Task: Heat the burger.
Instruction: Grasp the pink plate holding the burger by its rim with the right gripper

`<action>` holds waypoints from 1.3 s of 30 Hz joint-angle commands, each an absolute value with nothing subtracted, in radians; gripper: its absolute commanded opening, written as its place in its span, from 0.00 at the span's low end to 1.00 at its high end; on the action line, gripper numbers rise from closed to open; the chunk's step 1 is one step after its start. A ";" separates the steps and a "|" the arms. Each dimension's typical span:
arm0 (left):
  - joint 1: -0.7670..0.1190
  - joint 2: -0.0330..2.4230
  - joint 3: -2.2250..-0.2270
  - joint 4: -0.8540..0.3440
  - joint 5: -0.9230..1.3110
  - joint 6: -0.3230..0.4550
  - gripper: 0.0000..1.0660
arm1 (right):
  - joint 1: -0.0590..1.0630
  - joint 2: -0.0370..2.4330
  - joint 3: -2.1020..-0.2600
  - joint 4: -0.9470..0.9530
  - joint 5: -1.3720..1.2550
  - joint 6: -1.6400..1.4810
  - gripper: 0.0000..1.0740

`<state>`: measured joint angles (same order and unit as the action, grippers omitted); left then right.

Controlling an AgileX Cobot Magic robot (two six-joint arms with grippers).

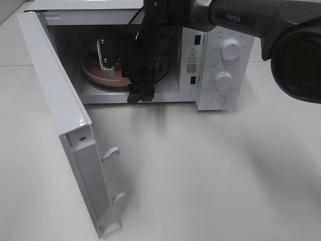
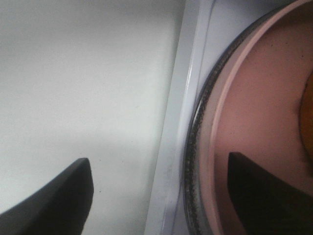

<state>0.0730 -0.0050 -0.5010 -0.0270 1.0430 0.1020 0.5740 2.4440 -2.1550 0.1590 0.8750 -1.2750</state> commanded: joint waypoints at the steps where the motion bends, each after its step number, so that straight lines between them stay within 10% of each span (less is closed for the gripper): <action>1: 0.077 -0.025 -0.498 -0.024 1.034 0.098 0.95 | 0.571 2.445 -2.161 0.159 0.864 -1.263 0.71; 39: 0.077 -0.025 -0.498 -0.024 1.034 0.098 0.95 | 0.524 2.466 -2.164 0.073 0.748 -1.064 0.71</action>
<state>0.0730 -0.0050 -0.5010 -0.0270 1.0430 0.1020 0.5290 2.4590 -2.1550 0.0770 0.7570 -1.0790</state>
